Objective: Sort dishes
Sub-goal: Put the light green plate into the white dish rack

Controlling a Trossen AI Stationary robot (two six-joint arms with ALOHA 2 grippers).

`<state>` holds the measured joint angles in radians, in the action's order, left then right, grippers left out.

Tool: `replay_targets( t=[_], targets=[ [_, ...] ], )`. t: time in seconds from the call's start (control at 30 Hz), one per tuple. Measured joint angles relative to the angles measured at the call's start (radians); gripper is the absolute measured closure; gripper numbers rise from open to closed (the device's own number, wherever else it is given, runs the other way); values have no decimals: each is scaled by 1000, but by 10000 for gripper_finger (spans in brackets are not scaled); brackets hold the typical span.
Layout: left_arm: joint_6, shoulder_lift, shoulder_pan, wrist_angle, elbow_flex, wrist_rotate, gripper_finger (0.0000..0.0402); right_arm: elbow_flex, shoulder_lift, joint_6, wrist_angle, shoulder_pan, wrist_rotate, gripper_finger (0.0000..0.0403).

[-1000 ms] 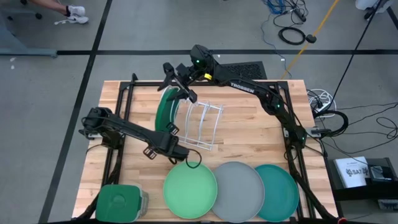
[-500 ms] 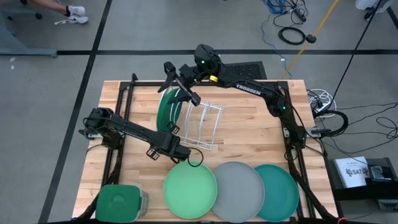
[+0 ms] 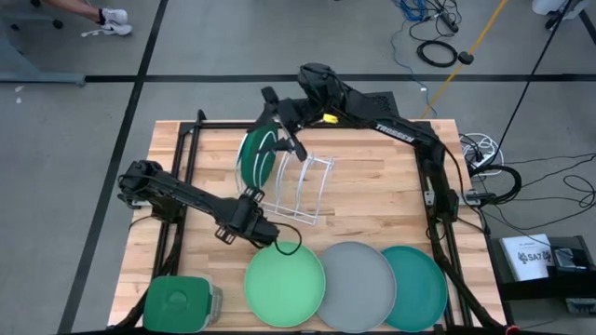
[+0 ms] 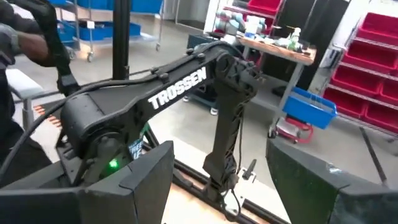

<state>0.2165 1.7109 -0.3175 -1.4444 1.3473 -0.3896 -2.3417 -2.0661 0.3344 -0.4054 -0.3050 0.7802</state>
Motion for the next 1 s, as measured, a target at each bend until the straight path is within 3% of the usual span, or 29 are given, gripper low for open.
replay_targets(
  t=[0.33,0.53,0.7,1.0],
  targets=[
    [-24,0,-76,-86,95,-8,221,0,70,96,-188,81,-178,154],
    [-94,-37,-125,-126,181,-12,221,0,98,131,-382,153,-340,154],
    [-175,-169,-193,-100,209,-115,221,0,112,101,-557,234,-470,154],
    [-257,-554,-348,246,156,-210,221,0,53,-39,-657,417,-615,154]
  ],
)
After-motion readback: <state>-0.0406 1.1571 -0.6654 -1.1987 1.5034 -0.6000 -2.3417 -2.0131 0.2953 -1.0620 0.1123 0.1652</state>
